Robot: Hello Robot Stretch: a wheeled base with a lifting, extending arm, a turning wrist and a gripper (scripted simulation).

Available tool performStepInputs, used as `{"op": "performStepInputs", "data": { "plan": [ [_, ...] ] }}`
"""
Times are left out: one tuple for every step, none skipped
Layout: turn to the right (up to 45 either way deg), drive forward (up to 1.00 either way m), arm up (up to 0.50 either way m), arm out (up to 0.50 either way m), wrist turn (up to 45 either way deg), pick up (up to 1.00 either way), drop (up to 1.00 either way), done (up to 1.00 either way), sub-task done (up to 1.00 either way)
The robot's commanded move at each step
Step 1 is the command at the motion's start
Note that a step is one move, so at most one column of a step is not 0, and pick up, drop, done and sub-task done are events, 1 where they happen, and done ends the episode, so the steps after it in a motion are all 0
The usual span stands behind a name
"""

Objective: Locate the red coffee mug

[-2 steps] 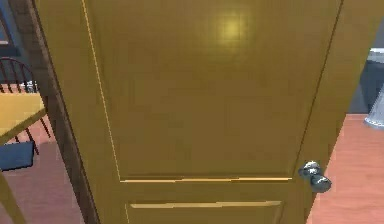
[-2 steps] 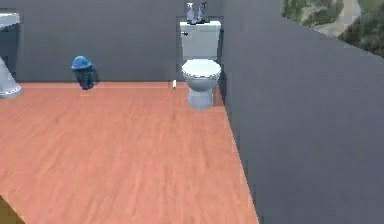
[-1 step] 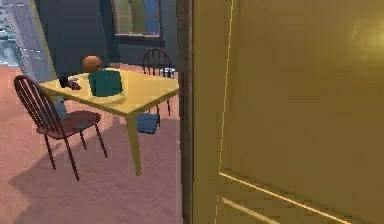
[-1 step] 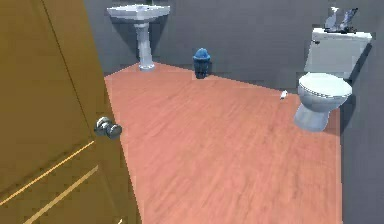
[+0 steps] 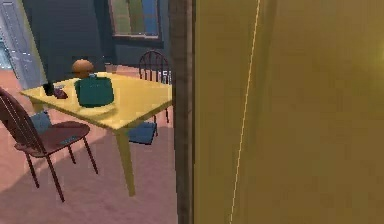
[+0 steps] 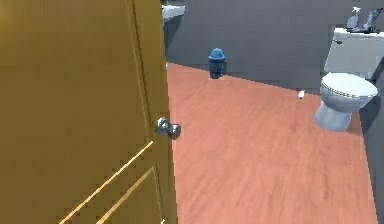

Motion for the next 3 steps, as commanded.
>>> {"op": "performStepInputs", "data": {
  "plan": [
    [-45.0,0.0,0.0,0.0,0.0,0.0,0.0,0.0,0.0],
    [-9.0,0.0,0.0,0.0,0.0,0.0,0.0,0.0,0.0],
    [0.0,0.45,0.0,0.0,0.0,0.0,0.0,0.0,0.0]
  ]
}}
